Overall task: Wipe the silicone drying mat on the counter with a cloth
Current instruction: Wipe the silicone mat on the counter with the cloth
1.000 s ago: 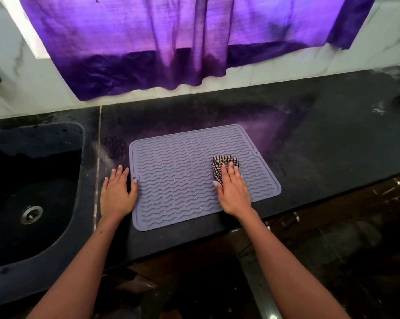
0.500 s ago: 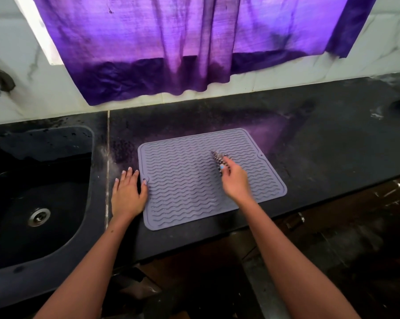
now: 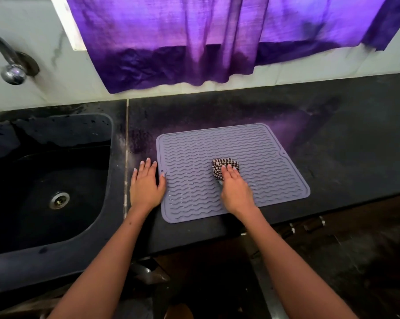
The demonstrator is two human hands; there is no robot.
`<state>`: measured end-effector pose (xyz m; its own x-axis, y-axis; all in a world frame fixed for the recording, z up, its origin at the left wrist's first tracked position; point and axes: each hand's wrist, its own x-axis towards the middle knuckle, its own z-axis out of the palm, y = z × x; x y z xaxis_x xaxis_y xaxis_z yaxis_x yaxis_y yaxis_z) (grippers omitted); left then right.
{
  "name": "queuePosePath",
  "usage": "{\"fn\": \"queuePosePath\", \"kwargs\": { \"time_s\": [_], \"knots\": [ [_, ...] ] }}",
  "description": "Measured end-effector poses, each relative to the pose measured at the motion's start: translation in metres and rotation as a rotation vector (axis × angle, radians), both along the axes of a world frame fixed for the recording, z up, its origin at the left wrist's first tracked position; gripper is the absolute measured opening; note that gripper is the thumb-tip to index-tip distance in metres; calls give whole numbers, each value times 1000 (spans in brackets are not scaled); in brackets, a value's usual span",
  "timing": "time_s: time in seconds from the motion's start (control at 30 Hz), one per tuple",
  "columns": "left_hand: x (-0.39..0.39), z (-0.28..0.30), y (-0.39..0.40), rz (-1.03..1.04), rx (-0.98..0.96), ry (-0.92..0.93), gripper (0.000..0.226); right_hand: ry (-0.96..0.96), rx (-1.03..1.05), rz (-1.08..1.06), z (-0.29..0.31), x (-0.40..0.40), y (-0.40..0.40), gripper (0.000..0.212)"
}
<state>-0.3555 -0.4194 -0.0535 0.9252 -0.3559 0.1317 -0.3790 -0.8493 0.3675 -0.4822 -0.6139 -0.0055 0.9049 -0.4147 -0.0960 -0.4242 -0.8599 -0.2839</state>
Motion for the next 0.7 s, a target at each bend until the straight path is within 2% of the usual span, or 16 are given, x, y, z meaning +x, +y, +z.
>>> {"fn": "queuePosePath", "kwargs": {
  "time_s": [0.13, 0.2, 0.27, 0.33, 0.47, 0.7],
  "knots": [
    [0, 0, 1, -2, -7, 8, 54, -213, 505, -334, 33, 16, -16, 33],
    [0, 1, 0, -7, -21, 4, 53, -298, 585, -407, 45, 26, -12, 32],
    [1, 1, 0, -8, -24, 2, 48, -322, 476, -359, 50, 30, 10, 35],
    [1, 2, 0, -8, -19, 5, 48, -309, 377, -217, 37, 32, 38, 41],
    [2, 0, 2, -20, 0, 0, 50, 11, 123, 81, -10, 29, 70, 67],
    [2, 0, 3, -18, 8, 3, 51, 35, 77, 113, -22, 33, 65, 67]
  ]
}}
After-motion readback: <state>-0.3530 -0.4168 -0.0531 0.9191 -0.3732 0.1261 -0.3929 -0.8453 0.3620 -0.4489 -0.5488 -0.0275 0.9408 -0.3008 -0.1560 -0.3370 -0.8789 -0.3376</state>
